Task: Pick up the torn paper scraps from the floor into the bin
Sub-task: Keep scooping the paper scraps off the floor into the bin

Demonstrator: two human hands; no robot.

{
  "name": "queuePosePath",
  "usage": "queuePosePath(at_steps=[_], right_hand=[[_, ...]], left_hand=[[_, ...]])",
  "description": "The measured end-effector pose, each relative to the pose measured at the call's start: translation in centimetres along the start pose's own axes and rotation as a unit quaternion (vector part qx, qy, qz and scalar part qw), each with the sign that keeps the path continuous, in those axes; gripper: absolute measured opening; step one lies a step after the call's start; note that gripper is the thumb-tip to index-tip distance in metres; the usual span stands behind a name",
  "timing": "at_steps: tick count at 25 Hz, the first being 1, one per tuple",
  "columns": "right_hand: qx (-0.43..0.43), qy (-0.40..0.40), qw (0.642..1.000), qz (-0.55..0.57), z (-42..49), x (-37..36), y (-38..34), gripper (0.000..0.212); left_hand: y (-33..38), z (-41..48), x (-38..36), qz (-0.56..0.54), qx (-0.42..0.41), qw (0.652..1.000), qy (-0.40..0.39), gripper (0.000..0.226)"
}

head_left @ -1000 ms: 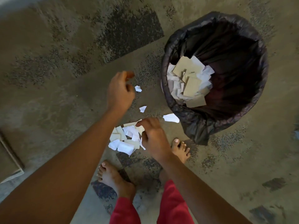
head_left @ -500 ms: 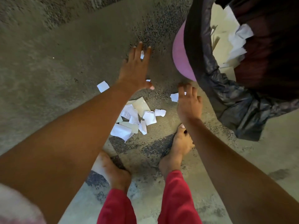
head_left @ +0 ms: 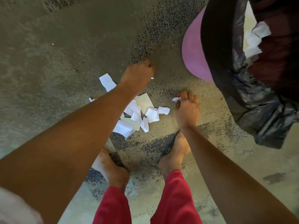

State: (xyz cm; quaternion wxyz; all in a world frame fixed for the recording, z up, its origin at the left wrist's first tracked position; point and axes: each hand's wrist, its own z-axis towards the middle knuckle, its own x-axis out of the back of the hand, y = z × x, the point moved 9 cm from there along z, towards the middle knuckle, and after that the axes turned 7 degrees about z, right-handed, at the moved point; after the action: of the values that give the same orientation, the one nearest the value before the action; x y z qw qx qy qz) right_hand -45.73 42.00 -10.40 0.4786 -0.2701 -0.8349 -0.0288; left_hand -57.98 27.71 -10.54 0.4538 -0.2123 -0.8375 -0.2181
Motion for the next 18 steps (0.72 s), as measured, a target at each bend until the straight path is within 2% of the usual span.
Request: queuePosePath(at_steps=[3, 6, 8, 10, 14, 18], right_hand=[[0.025, -0.013, 1.0, 0.01, -1.7, -1.2, -2.1, 0.025], [0.06, -0.038, 0.997, 0.04, -3.6, -2.4, -5.0, 0.022], [0.089, -0.051, 0.994, 0.047, -4.5, -3.1, -7.2, 0.018], [0.1, -0.062, 0.992, 0.045, -4.6, -4.0, -8.5, 0.014], [0.14, -0.091, 0.986, 0.021, -4.2, -6.2, -11.3, 0.014], [0.188, -0.119, 0.974, -0.032, -5.0, -7.9, -13.6, 0.029]], left_hand=[[-0.9, -0.4, -0.3, -0.059, 0.028, 0.997, -0.032, 0.028], [-4.4, -2.7, -0.4, -0.166, 0.104, 0.981, -0.009, 0.016], [-6.9, -5.6, -0.9, -0.157, 0.132, 0.979, 0.006, 0.015], [-9.2, -8.5, -2.2, -0.139, 0.157, 0.978, -0.015, 0.016], [-10.1, -11.5, -5.3, -0.124, 0.09, 0.987, -0.054, 0.011], [-8.3, -12.6, -6.0, -0.084, 0.039, 0.996, -0.002, 0.02]])
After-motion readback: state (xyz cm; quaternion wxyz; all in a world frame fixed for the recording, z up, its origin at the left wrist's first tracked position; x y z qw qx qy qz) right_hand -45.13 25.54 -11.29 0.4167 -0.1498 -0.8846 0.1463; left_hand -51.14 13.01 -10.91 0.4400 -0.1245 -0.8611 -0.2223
